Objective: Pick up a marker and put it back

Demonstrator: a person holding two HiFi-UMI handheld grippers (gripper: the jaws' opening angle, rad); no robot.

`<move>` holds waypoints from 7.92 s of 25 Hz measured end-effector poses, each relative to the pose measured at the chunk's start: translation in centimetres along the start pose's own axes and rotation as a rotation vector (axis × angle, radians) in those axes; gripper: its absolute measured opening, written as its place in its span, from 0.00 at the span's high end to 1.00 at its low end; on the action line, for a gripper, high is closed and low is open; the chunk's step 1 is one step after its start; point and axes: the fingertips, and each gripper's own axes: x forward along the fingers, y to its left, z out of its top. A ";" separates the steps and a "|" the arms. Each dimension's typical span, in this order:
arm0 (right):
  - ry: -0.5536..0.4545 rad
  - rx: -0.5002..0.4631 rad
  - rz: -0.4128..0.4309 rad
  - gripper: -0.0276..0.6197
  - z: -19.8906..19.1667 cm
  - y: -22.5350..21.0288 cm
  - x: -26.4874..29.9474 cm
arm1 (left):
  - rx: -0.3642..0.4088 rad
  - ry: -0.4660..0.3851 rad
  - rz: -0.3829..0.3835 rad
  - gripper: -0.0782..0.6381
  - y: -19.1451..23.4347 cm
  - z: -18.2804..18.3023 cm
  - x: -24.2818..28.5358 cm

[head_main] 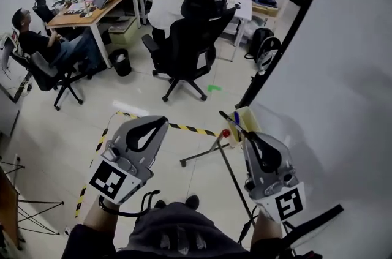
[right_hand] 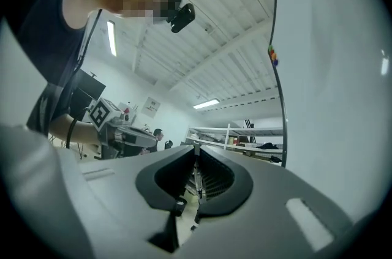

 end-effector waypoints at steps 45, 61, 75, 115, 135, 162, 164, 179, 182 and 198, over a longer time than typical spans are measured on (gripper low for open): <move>0.015 -0.047 0.028 0.91 13.4 34.7 -29.8 | -0.030 -0.081 -0.004 0.88 -27.0 8.1 -39.5; 0.000 -0.072 0.135 0.91 19.1 47.3 -31.2 | -0.194 -0.108 -0.014 0.88 -30.8 9.9 -54.0; 0.092 -0.099 0.074 0.91 22.0 60.2 -33.6 | -0.226 -0.060 -0.078 0.88 -31.7 8.9 -66.2; 0.052 -0.031 -0.063 0.91 26.7 57.4 -58.9 | -0.162 0.024 -0.200 0.88 -56.4 11.5 -65.2; 0.106 -0.070 0.025 0.91 25.3 63.6 -53.6 | -0.108 -0.079 0.010 0.88 -47.7 12.8 -73.1; 0.160 -0.160 -0.035 0.91 25.2 67.9 -46.1 | -0.121 -0.115 -0.052 0.88 -39.0 11.5 -77.1; 0.157 -0.163 -0.043 0.91 25.0 67.0 -45.6 | -0.114 -0.101 -0.056 0.88 -38.5 11.1 -76.3; 0.112 -0.080 -0.030 0.91 19.1 54.2 -39.6 | -0.056 -0.087 0.003 0.88 -33.6 10.9 -63.6; 0.108 -0.068 -0.026 0.91 18.1 50.9 -38.6 | -0.057 -0.071 0.012 0.88 -33.0 10.5 -60.3; 0.100 -0.043 -0.095 0.91 14.6 37.8 -39.2 | -0.031 -0.064 0.000 0.88 -32.9 9.3 -47.7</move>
